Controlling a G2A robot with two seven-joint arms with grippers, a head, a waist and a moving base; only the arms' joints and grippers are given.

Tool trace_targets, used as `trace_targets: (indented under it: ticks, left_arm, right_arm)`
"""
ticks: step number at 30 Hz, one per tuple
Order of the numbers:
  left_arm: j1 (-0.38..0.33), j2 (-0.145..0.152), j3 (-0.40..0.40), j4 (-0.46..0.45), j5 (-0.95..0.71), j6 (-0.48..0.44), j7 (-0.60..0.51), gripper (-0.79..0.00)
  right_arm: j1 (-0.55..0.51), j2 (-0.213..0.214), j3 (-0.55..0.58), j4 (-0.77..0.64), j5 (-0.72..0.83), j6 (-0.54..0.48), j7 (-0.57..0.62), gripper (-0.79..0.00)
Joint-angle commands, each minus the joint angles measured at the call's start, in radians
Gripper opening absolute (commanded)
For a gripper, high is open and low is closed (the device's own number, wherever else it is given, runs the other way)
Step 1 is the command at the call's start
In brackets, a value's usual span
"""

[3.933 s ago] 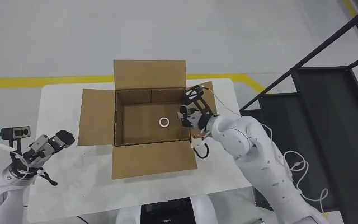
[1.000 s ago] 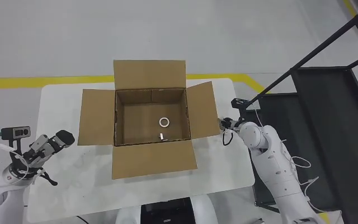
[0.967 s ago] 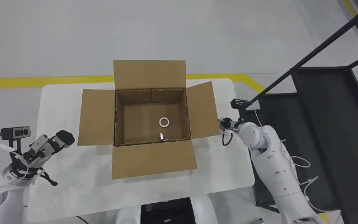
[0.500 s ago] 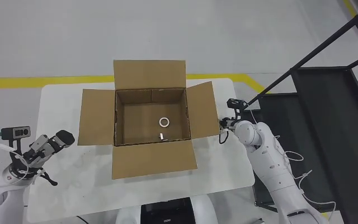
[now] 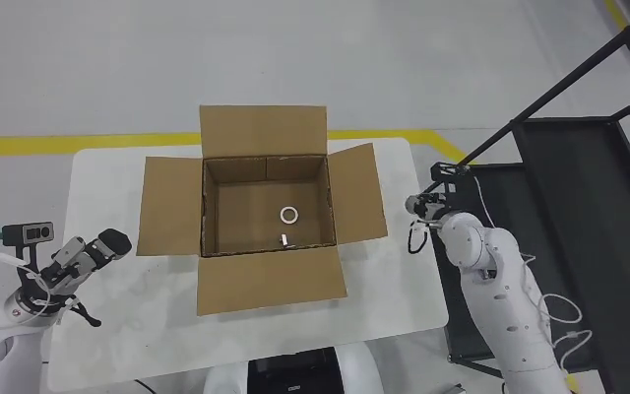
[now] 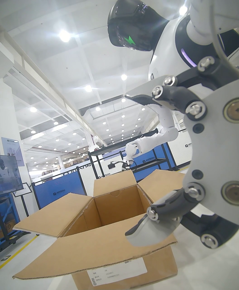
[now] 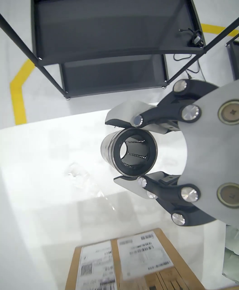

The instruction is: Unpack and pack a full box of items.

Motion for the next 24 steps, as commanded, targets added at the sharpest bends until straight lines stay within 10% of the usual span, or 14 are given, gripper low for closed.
trace_targets:
  ticks: [1,12,24]
  left_arm:
    - [0.0,0.0,0.0,0.0,0.0,0.0,0.0,0.0]
    - [0.0,0.0,0.0,0.0,0.0,0.0,0.0,0.0]
    - [0.0,0.0,0.0,0.0,0.0,0.0,0.0,0.0]
  right_arm:
    - [-0.055,0.001,0.049,-0.117,0.015,-0.005,-0.03,-0.785]
    - [-0.163,0.001,0.064,-0.458,0.102,-0.168,-0.111,-0.785]
    - [0.202,-0.037,-0.5,-0.253,-0.154,-0.126,0.052,-0.785]
